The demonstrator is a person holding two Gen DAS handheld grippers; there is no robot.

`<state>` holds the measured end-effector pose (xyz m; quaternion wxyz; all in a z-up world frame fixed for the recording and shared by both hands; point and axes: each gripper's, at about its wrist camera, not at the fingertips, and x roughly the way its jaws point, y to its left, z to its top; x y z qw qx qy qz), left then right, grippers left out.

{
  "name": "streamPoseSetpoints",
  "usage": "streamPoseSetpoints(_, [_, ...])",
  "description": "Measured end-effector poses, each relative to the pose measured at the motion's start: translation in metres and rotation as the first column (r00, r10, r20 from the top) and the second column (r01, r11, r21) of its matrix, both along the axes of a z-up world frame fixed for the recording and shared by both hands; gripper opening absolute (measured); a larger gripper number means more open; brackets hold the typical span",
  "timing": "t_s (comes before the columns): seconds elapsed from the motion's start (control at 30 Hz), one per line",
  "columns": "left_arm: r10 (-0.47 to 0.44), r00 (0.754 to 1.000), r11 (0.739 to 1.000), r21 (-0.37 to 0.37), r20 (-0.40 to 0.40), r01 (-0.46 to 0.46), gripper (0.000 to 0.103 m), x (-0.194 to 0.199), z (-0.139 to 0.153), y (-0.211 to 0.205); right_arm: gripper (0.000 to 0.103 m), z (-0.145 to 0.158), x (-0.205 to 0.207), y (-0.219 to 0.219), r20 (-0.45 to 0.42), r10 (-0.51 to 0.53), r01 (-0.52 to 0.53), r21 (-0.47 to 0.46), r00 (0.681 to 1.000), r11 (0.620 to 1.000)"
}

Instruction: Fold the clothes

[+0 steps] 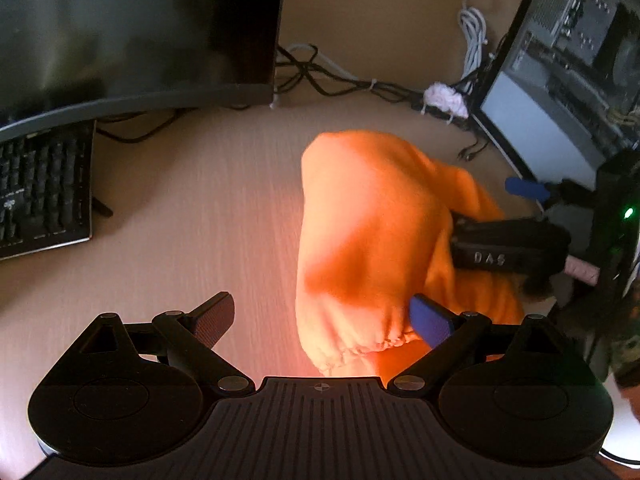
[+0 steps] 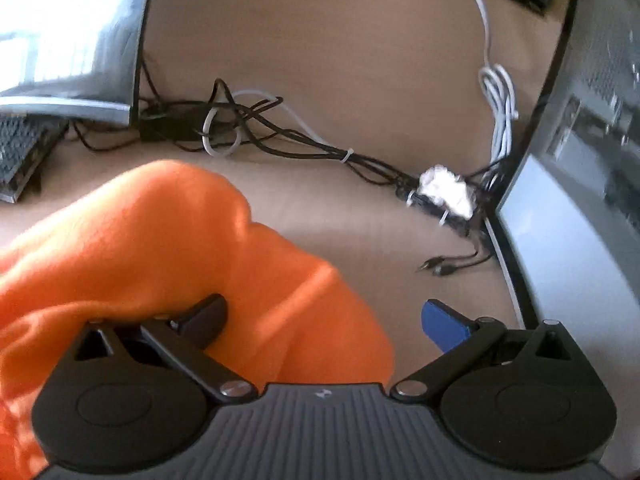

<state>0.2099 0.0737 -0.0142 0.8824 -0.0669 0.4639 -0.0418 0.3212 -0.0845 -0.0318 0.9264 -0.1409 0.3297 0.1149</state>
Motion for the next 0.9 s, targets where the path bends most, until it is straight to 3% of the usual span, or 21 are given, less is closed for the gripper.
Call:
streamPoseSetpoints(0.13, [-0.004,1.000,1.000,0.006,-0.029,0.004,0.098,0.003,-0.009,-0.003,0.103,0.007,0.004,-0.005,-0.049,-0.002,0.005,0.065,0.999,0.998])
streamPoseSetpoints(0.2, [0.000,0.999,1.000,0.009,-0.039,0.001,0.098,0.003,-0.011,-0.002,0.103,0.014,0.005,-0.014,-0.087,-0.013,0.026,0.144,0.996,0.989])
streamPoseSetpoints(0.27, [0.006,0.999,1.000,0.012,-0.041,-0.005,0.098,0.003,-0.012,-0.001,0.103,0.024,-0.004,-0.029,-0.066,0.005,0.013,0.282,0.998,0.959])
streamPoseSetpoints(0.33, [0.009,0.999,1.000,0.007,-0.040,-0.009,0.098,0.004,-0.011,0.001,0.103,0.035,-0.021,-0.038,-0.004,0.043,-0.039,0.358,0.999,0.933])
streamPoseSetpoints(0.43, [0.013,0.999,1.000,0.006,-0.039,-0.013,0.098,0.004,-0.010,0.002,0.103,0.026,-0.039,-0.035,0.046,0.084,-0.094,0.329,0.995,0.939])
streamPoseSetpoints(0.57, [0.010,0.999,1.000,0.010,-0.041,-0.009,0.098,0.004,-0.009,0.001,0.103,-0.014,-0.033,-0.015,-0.114,0.076,-0.053,0.187,0.991,0.981])
streamPoseSetpoints(0.7, [0.004,0.999,1.000,0.014,-0.045,-0.004,0.098,0.003,-0.009,0.001,0.103,-0.015,-0.034,-0.015,-0.125,0.067,-0.043,0.189,0.990,0.981])
streamPoseSetpoints(0.8, [0.014,0.999,1.000,0.019,-0.043,-0.013,0.098,0.001,-0.007,0.003,0.103,0.002,-0.037,-0.017,-0.058,0.076,-0.065,0.182,0.995,0.981])
streamPoseSetpoints(0.9, [0.019,0.999,1.000,0.022,-0.041,-0.018,0.098,0.000,-0.006,0.005,0.103,0.035,-0.046,-0.034,0.122,-0.030,-0.009,0.305,0.992,0.952])
